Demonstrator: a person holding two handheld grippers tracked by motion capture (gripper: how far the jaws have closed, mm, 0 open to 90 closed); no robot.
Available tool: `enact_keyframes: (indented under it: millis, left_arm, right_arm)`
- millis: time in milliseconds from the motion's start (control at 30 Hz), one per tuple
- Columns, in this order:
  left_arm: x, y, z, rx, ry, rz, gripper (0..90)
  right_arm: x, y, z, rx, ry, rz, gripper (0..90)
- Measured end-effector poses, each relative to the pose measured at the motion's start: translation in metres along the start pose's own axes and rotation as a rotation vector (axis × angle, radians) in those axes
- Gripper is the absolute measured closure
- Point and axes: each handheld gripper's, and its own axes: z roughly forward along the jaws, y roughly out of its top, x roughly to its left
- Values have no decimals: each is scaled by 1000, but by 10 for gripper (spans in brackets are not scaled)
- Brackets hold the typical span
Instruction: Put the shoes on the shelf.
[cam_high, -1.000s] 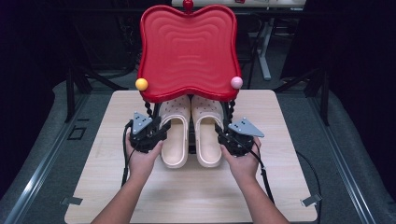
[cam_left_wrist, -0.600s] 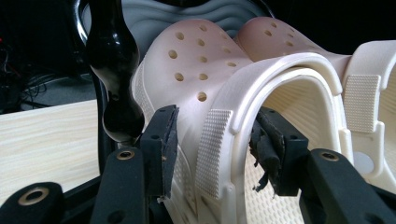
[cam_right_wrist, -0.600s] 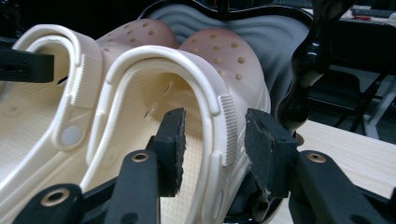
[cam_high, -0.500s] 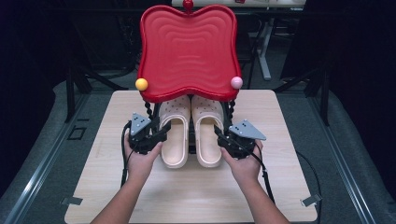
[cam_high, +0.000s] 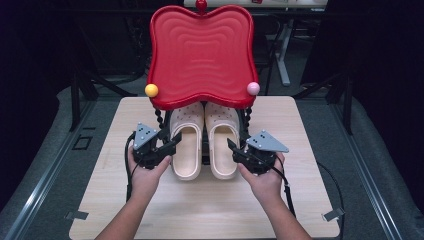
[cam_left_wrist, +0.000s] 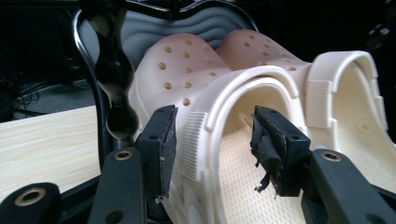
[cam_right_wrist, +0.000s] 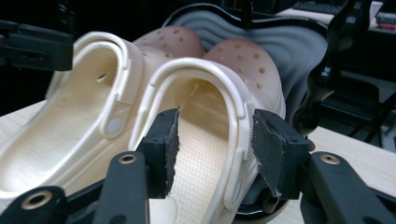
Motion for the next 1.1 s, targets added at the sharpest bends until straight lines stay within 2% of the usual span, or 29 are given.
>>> enact_keyframes:
  millis: [133,167,333,433,567,667,767,867,1100]
  left_arm:
    - [-3,-1,-5,7,-13,32,534]
    - [-4,-1,-6,5,-17,34,548]
    - [-4,-3,-14,8,-34,34,556]
    - [-4,-5,-22,10,-43,40,559]
    - [-4,-8,-33,9,-68,34,571]
    - [-7,-13,-41,16,-73,37,571]
    - [-9,-20,-48,17,-66,32,565]
    - [-10,-27,-54,27,-79,20,558]
    - [-12,-45,-65,53,-86,14,558]
  right_arm:
    - [3,3,-10,-6,14,-28,523]
    - [4,3,-11,-15,-17,-30,516]
    - [6,3,-21,-8,-10,-47,533]
    - [8,2,-28,-7,4,-30,519]
    - [12,-1,-40,0,-16,-75,532]
    - [16,-6,-48,3,2,-59,544]
    - [20,-13,-54,15,56,-22,584]
    - [24,-21,-57,31,51,-51,599]
    - [28,-39,-61,58,60,-49,643]
